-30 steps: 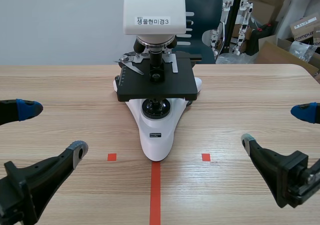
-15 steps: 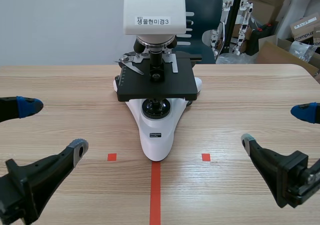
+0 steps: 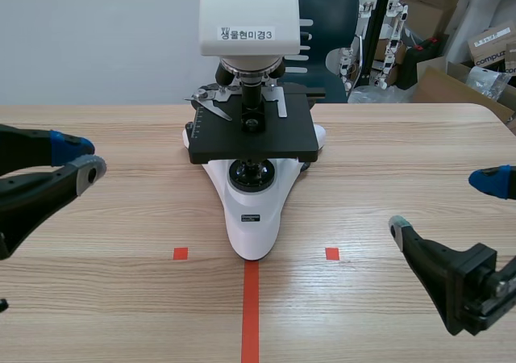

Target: Point at the stage clip

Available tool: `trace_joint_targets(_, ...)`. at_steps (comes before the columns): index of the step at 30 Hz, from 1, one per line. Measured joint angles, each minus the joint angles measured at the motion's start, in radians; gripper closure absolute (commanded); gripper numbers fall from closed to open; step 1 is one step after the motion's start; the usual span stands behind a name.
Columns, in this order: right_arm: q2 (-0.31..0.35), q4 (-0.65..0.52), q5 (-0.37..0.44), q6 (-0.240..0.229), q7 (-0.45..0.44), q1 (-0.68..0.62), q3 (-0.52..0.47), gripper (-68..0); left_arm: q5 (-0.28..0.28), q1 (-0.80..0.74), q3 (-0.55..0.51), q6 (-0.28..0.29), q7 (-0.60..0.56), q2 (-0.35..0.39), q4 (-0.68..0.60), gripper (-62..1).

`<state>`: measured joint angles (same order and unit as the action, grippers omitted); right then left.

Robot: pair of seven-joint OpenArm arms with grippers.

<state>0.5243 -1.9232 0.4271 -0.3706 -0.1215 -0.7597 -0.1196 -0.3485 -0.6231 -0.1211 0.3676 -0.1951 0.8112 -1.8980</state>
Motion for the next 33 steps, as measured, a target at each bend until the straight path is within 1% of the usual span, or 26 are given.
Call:
trace_joint_targets(2, 0.000, 0.000, 0.000, 0.000, 0.000, 0.000, 0.000, -67.9, -0.005, 0.040, 0.000, 0.000, 0.000, 0.032, 0.011, -8.5)
trace_joint_targets(4, 0.000, 0.000, 0.000, 0.000, 0.000, 0.000, 0.000, -67.9, -0.041, 0.084, 0.000, 0.000, -0.001, 0.056, 0.035, -8.5)
trace_joint_targets(6, 0.000, 0.000, 0.000, 0.000, 0.000, 0.000, 0.000, -67.9, -0.058, 0.134, 0.005, 0.000, -0.004, 0.076, 0.070, -8.5)
trace_joint_targets(7, 0.000, 0.000, 0.000, 0.000, 0.000, 0.000, 0.000, -67.9, -0.075, 0.162, 0.015, -0.001, -0.004, 0.087, 0.090, -8.5)
trace_joint_targets(11, 0.000, 0.000, 0.000, 0.000, 0.000, 0.000, 0.000, -67.9, -0.079, 0.275, 0.085, 0.000, -0.019, 0.109, 0.179, -8.5)
trace_joint_targets(14, 0.000, 0.000, 0.000, 0.000, 0.000, 0.000, 0.000, -67.9, -0.079, 0.348, 0.138, 0.001, -0.027, 0.108, 0.243, -8.5)
trace_joint_targets(17, 0.000, 0.000, 0.000, 0.000, 0.000, 0.000, 0.000, -67.9, -0.079, 0.412, 0.192, 0.015, -0.035, 0.108, 0.296, -8.5)
trace_joint_targets(19, 0.000, 0.000, 0.000, 0.000, 0.000, 0.000, 0.000, -67.9, -0.079, 0.457, 0.234, 0.025, -0.037, 0.108, 0.321, -8.5)
trace_joint_targets(22, 0.000, 0.000, 0.000, 0.000, 0.000, 0.000, 0.000, -67.9, -0.079, 0.519, 0.299, 0.026, -0.072, 0.106, 0.351, -8.5)
trace_joint_targets(25, 0.000, 0.000, 0.000, 0.000, 0.000, 0.000, 0.000, -67.9, -0.079, 0.578, 0.355, 0.026, -0.077, 0.101, 0.377, -8.5)
trace_joint_targets(31, 0.000, 0.000, 0.000, 0.000, 0.000, 0.000, 0.000, -67.9, -0.079, 0.672, 0.434, 0.032, -0.076, 0.034, 0.449, -8.0)
trace_joint_targets(33, 0.000, 0.000, 0.000, 0.000, 0.000, 0.000, 0.000, -67.9, -0.078, 0.699, 0.451, 0.055, -0.076, 0.008, 0.480, -5.0)
